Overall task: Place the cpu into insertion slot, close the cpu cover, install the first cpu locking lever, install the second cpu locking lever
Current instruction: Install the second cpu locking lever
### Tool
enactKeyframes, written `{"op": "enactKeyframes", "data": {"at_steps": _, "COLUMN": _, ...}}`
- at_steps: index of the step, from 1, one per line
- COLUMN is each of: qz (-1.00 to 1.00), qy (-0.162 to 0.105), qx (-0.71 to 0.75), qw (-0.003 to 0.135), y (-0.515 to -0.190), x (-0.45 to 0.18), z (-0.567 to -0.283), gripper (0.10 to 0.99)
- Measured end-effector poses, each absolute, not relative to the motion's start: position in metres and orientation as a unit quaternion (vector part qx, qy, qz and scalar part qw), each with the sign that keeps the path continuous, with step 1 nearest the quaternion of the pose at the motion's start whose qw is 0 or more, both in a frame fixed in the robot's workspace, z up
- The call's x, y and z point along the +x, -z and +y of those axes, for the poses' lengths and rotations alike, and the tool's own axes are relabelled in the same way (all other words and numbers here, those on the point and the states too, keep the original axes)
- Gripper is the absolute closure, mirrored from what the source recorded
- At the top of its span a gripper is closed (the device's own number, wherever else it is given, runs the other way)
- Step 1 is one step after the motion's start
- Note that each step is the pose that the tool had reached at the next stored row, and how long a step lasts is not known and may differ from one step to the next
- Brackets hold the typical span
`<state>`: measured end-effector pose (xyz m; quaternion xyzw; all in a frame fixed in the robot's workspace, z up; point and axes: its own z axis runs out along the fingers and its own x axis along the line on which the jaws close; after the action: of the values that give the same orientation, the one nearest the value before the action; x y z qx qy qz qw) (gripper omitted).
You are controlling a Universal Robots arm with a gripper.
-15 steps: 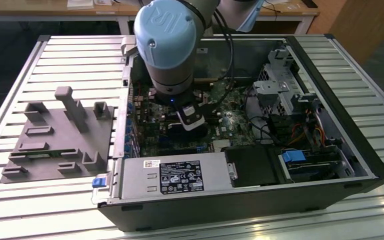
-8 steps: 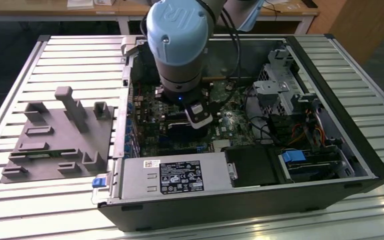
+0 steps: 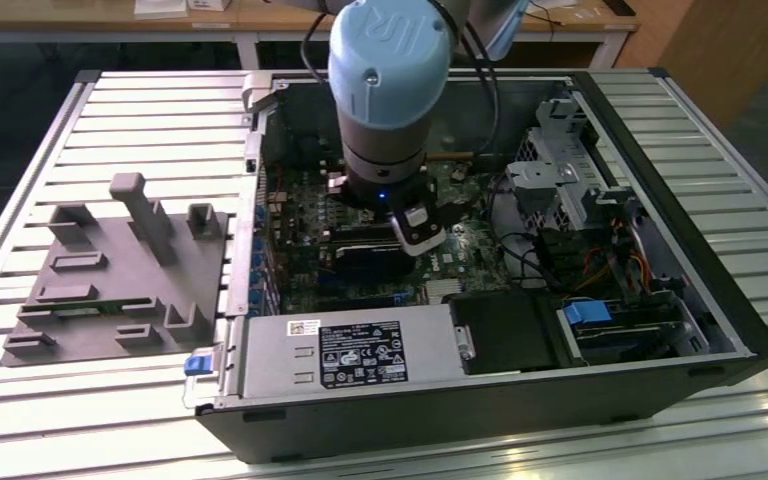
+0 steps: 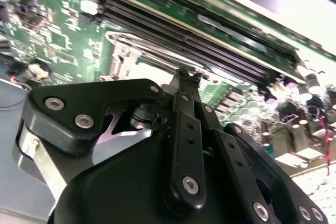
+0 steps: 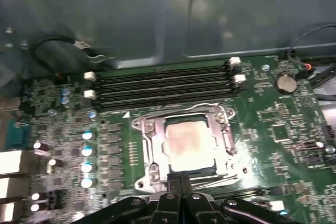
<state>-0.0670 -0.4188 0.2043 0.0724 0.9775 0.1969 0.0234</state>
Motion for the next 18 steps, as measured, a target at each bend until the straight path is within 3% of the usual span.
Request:
{"op": "enactKeyframes", "data": {"at_steps": 8, "qz": 0.981, "qy": -0.176, "qx": 0.073, "qw": 0.023, "y": -0.204, "x": -0.053, "z": -0.416, "gripper": 0.984}}
{"op": "enactKeyframes", "data": {"at_steps": 18, "qz": 0.987, "qy": -0.141, "qx": 0.072, "qw": 0.025, "y": -0.204, "x": -0.05, "z": -0.391, "gripper": 0.984}}
